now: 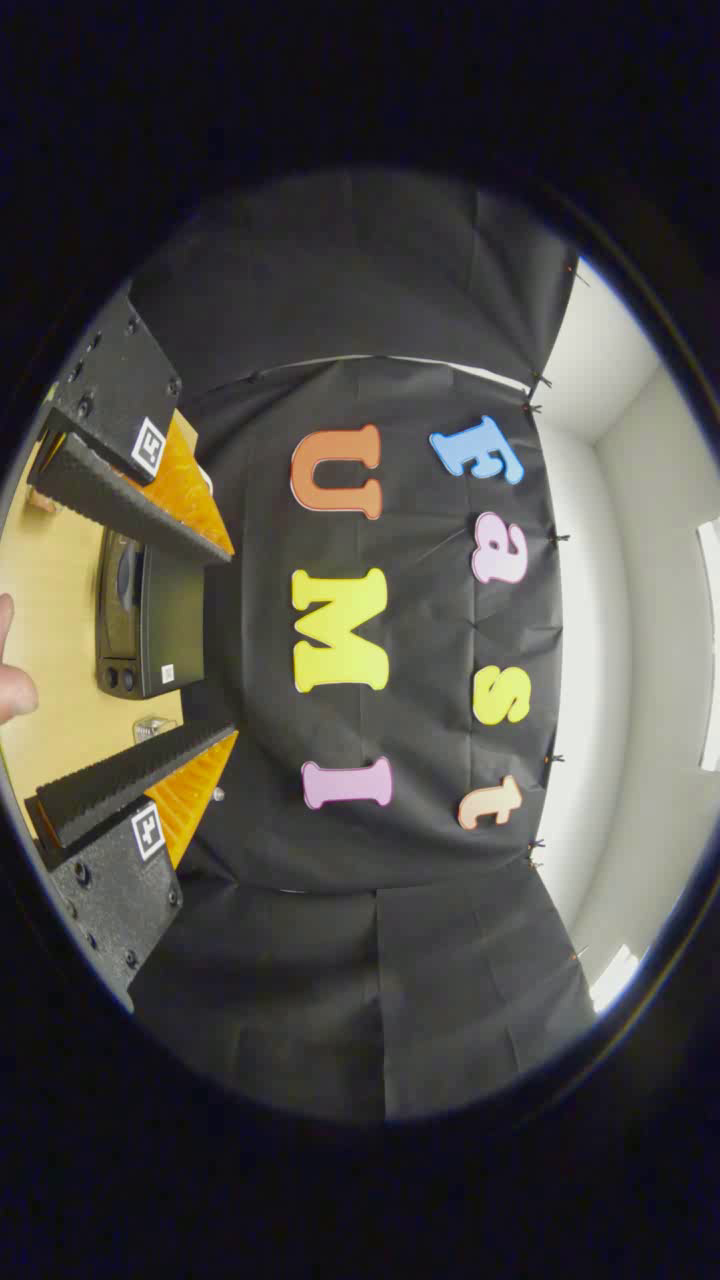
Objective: Open the toaster oven, put the food inside, and close the toaster oven door.
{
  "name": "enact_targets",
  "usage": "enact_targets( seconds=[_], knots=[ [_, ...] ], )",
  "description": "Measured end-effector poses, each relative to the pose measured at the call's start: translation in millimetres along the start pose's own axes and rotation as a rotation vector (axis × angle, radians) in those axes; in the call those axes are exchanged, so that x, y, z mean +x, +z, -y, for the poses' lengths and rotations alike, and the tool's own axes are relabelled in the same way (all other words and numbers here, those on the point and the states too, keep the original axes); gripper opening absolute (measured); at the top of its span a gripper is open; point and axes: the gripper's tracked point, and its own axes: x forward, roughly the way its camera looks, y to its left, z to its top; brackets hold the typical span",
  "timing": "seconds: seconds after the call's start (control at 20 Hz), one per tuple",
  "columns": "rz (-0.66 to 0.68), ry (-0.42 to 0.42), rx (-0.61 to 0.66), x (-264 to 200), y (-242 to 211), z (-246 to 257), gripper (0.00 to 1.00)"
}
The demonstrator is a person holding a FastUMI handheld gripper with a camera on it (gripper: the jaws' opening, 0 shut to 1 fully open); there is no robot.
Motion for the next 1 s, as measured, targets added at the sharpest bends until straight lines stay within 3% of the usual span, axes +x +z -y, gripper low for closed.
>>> enact_targets(
  seconds=[1.0],
  knots=[
    [-0.044,0.032,0.034,8,-12,4,1.0]
  ],
)
